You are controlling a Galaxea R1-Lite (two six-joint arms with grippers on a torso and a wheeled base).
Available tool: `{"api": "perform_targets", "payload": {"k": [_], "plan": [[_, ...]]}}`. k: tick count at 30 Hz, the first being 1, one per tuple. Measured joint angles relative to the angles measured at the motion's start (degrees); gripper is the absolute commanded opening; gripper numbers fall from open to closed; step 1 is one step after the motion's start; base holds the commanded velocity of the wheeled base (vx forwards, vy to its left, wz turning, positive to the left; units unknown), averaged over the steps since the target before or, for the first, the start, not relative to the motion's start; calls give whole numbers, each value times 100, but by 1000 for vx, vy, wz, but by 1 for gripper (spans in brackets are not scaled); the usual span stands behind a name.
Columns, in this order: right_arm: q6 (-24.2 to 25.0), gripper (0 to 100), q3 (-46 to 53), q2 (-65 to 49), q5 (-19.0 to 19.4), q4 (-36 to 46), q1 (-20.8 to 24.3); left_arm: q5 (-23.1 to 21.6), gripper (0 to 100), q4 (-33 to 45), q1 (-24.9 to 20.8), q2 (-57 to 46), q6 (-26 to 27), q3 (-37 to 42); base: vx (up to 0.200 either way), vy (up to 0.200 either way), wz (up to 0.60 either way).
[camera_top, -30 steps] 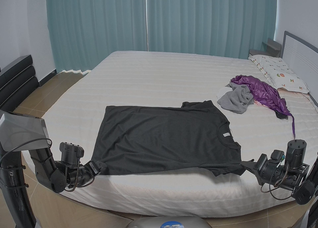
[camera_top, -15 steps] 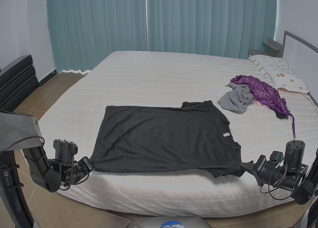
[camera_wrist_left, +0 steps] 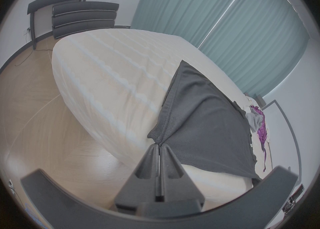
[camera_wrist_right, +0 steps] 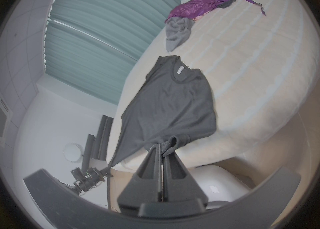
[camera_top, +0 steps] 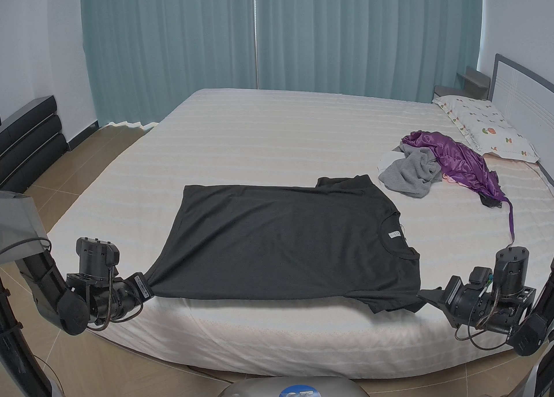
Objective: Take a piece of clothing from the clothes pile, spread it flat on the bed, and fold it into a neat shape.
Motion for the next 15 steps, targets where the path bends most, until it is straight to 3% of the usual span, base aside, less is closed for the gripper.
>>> {"api": "perform_targets", "payload": {"k": [15], "plan": [[-1031,0,0,72,41,1407,282,-5,0,249,4,35,350,96,0,0,0]]}}
